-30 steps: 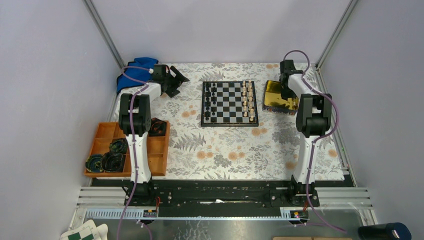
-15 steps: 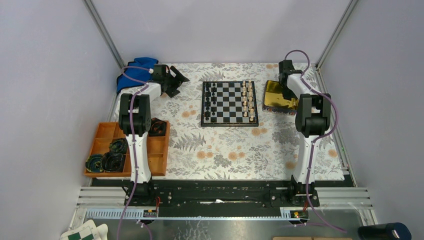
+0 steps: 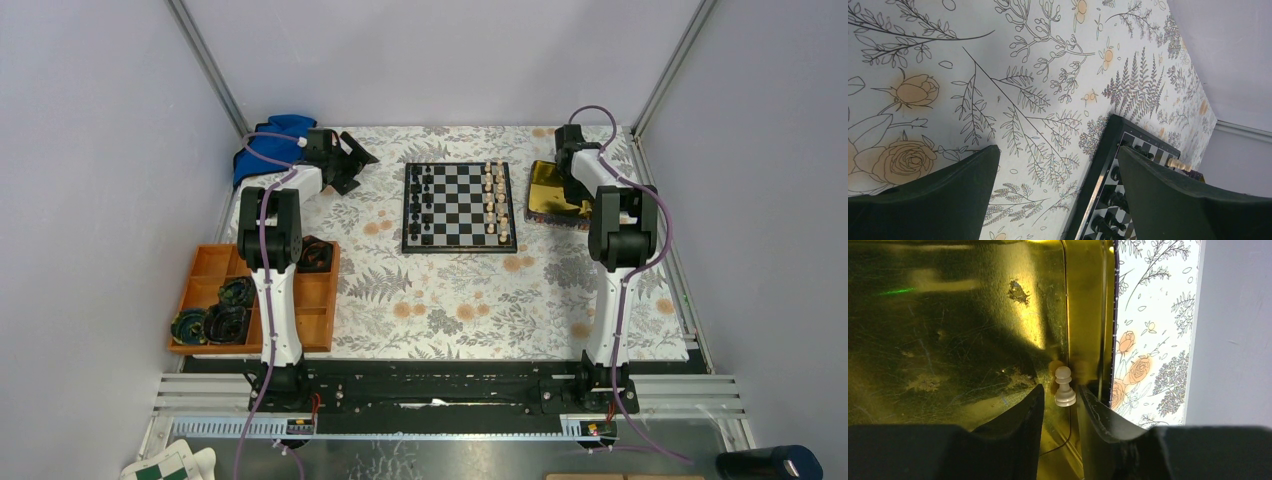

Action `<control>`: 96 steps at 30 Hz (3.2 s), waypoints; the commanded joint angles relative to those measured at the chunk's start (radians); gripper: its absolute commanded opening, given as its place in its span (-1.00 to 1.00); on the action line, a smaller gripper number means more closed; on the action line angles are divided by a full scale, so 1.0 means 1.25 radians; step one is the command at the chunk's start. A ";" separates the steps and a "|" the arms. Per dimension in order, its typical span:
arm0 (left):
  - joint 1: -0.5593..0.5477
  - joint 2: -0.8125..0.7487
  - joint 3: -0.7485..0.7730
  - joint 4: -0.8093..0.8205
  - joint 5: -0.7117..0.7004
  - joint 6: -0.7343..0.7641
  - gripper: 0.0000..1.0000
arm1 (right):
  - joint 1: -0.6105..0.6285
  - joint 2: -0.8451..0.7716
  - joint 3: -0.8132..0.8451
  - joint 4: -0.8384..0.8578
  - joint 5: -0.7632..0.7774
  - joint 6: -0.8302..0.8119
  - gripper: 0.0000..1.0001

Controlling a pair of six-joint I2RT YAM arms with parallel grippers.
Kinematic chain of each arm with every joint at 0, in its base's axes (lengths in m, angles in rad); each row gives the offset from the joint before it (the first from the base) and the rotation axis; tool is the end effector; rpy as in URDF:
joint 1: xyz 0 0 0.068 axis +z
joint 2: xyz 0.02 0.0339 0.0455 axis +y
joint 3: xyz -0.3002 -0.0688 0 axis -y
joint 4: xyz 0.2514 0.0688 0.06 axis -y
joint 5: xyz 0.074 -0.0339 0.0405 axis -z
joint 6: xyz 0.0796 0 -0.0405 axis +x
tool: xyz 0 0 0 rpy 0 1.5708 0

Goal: Set up the chess pieces on the board
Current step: Pick up the chess piece from the storage box, then place the chess piece on the chessboard.

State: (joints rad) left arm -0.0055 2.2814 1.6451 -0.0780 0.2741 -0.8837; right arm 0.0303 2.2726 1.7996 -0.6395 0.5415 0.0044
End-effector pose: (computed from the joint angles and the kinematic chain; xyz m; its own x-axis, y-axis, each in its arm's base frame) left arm 0.5674 -0.0247 0.1412 -0.5777 -0.7411 -0.3422 -0.3734 0.6127 -0.6966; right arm 0.5289 -0.0250 0.1541 -0.8955 -0.0234 -0.4444 0.2059 0.8636 -0.4603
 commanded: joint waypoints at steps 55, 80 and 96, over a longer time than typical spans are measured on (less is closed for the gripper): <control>0.003 0.062 -0.057 -0.101 -0.020 0.032 0.97 | -0.018 -0.080 -0.012 0.073 -0.021 0.000 -1.00; 0.003 0.004 -0.114 -0.079 -0.017 0.020 0.97 | 0.180 -0.401 -0.271 0.323 -0.065 -0.061 -1.00; -0.011 -0.016 -0.110 -0.076 -0.005 0.008 0.98 | 0.422 -0.511 -0.522 0.657 -0.172 -0.029 -1.00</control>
State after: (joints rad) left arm -0.0116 2.2295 1.5471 -0.0086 0.2817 -0.8810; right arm 0.5106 1.6749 1.1980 -0.0093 0.3866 -0.0620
